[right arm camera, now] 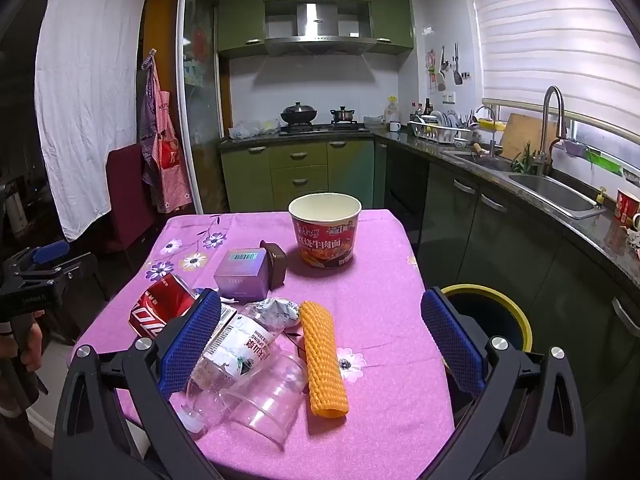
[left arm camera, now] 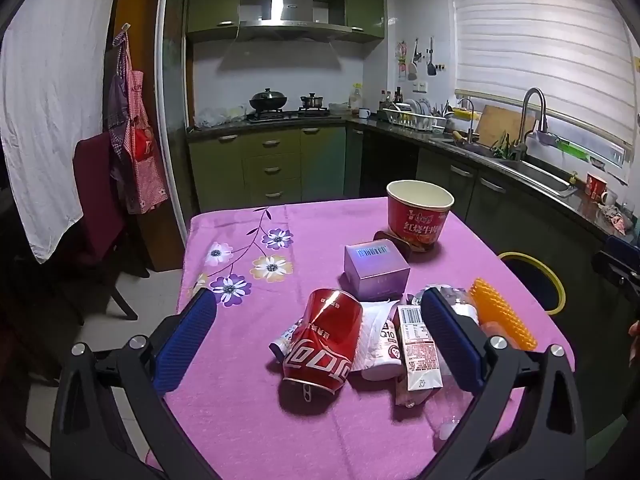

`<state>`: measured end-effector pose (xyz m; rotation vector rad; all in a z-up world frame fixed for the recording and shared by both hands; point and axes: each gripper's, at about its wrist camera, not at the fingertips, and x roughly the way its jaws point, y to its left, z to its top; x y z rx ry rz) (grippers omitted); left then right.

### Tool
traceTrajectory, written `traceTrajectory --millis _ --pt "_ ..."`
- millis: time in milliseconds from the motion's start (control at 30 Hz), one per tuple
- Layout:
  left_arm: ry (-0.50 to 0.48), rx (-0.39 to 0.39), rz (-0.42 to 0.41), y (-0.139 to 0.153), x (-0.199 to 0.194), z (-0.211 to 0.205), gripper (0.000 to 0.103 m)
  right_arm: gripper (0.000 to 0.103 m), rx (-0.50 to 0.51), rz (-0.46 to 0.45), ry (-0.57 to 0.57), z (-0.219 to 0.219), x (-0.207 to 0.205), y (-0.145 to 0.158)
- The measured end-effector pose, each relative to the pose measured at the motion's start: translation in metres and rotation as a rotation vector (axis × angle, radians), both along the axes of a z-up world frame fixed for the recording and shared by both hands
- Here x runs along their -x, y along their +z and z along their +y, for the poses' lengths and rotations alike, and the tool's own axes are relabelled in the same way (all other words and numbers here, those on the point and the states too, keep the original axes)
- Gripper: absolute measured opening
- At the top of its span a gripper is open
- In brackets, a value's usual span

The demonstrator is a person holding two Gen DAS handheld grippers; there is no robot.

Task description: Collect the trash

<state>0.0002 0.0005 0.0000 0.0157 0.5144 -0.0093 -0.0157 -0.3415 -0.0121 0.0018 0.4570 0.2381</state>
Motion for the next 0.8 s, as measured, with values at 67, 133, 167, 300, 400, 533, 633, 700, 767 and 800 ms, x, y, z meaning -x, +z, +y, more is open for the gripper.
traceTrajectory --millis 67,133,167,300,400,533,633,700,767,800 --pt "-0.002 0.008 0.002 0.000 0.000 0.000 0.097 0.099 0.002 0.001 0.000 0.001 -0.001 0.001" --pt "-0.005 0.010 0.003 0.000 0.000 0.000 0.097 0.099 0.002 0.001 0.000 0.001 0.000 0.001" --pt "-0.005 0.009 0.002 0.000 0.000 -0.001 0.097 0.099 0.003 0.002 0.000 0.002 0.000 0.001" --pt "-0.005 0.016 0.001 0.000 0.000 0.000 0.097 0.099 0.000 0.005 0.005 0.003 -0.005 -0.001" --pt "-0.007 0.017 0.003 -0.002 -0.001 0.000 0.097 0.099 0.000 0.009 0.002 0.004 -0.008 -0.001" --pt "-0.005 0.016 0.004 -0.003 -0.002 0.001 0.097 0.099 -0.001 0.011 0.003 0.004 -0.008 -0.001" --pt "-0.005 0.018 0.006 -0.005 -0.002 0.003 0.097 0.099 -0.002 0.016 0.002 0.004 -0.008 -0.001" --pt "-0.007 0.019 0.007 -0.007 -0.003 0.003 0.097 0.099 -0.003 0.016 0.002 0.004 -0.008 -0.001" --pt "-0.007 0.019 0.008 -0.010 -0.003 0.005 0.097 0.099 -0.003 0.016 0.000 0.004 -0.009 -0.002" --pt "-0.006 0.018 0.008 -0.010 -0.003 0.004 0.097 0.099 -0.002 0.016 0.000 0.004 -0.008 -0.001"
